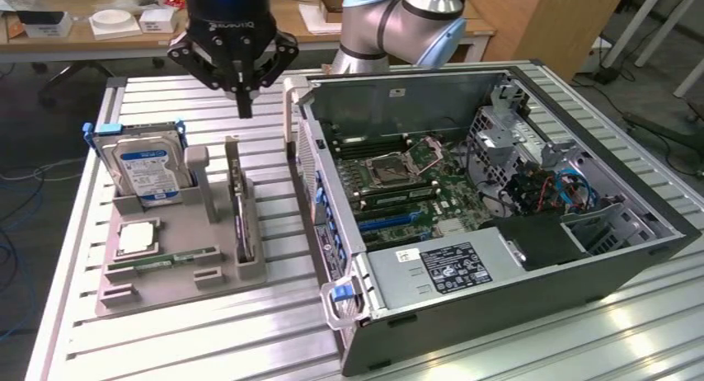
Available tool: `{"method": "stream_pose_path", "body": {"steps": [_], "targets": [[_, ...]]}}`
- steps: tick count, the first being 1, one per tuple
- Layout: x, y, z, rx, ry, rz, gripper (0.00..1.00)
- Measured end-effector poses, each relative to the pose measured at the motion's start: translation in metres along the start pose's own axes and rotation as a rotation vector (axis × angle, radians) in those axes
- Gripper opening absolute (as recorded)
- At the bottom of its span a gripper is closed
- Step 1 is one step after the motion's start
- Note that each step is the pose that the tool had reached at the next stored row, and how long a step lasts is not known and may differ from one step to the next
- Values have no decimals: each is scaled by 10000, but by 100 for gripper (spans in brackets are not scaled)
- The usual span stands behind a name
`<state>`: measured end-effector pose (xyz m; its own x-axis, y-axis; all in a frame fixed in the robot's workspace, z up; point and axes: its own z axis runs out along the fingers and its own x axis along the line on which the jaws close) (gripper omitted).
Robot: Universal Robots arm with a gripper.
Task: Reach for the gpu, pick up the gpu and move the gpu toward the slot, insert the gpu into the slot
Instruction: 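Reach for the gpu, then pick up the gpu and move the gpu toward the slot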
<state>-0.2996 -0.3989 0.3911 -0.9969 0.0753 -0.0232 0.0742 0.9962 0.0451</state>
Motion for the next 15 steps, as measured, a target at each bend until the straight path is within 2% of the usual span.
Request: {"method": "stream_pose_path", "body": {"steps": [6, 15], "targets": [[150, -12, 1, 0, 1, 0, 10], [150, -12, 1, 0, 1, 0, 10]]}}
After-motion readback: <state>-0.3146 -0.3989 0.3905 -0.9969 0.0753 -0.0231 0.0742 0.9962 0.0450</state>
